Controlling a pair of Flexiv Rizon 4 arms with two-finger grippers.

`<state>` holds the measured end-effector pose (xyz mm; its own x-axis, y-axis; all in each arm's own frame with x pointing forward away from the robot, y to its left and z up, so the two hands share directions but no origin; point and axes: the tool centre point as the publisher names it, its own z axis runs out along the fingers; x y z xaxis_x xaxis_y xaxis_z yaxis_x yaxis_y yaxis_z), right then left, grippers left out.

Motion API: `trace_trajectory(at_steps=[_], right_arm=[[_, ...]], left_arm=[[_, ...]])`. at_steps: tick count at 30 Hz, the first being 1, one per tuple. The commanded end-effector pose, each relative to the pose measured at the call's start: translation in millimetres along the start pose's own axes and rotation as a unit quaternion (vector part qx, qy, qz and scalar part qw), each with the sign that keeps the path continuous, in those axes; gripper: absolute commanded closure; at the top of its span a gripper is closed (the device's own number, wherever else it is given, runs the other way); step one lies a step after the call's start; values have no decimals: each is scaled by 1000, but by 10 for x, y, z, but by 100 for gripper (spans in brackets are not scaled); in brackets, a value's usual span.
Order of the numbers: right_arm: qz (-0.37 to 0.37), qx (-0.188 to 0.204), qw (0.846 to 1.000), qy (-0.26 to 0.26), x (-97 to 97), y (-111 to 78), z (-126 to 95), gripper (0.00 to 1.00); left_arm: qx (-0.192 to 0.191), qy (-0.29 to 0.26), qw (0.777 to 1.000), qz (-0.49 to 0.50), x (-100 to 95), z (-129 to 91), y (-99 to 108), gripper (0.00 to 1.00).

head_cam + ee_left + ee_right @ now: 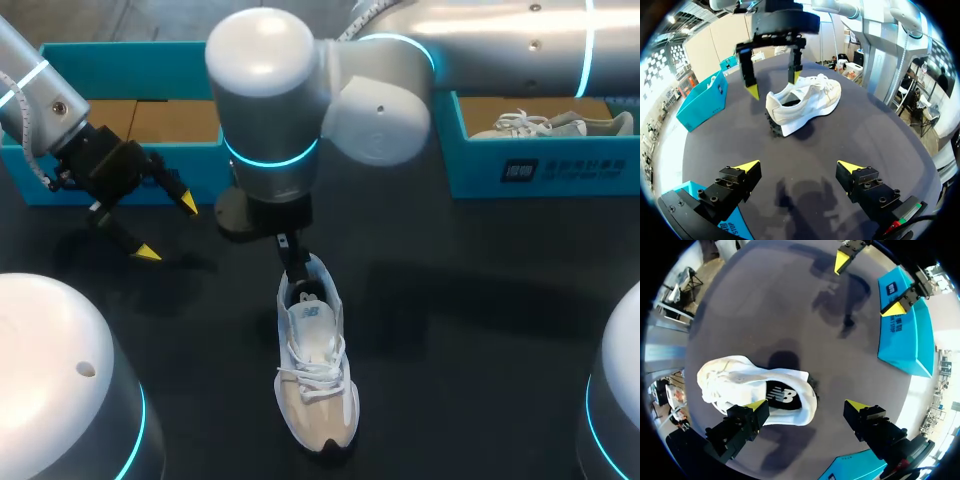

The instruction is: Take the shoe out of the shoebox, open the shoe tongue, remove and reinsert the insole, then place the shoe into the shoebox

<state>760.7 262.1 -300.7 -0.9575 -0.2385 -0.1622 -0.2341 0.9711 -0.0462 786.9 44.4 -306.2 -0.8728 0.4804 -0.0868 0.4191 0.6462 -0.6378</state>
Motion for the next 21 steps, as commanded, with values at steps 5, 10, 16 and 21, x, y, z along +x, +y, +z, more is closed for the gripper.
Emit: trace_trajectory(at_steps=[5,10,16,21], right_arm=[[3,-15,1000,9,-74,-119,225,0],[2,-18,1000,12,-78,-124,288,0],[0,-20,1000,12,-79,-106,378,0],[-4,-20,1000,12,-114,-114,484,0]], left_arm=[[-2,1,1000,0,2,-5,-1,0],[-2,1,1000,0,2,-5,-1,0],[-2,1,1000,0,2,-5,-1,0],[-2,1,1000,0,2,-5,-1,0]])
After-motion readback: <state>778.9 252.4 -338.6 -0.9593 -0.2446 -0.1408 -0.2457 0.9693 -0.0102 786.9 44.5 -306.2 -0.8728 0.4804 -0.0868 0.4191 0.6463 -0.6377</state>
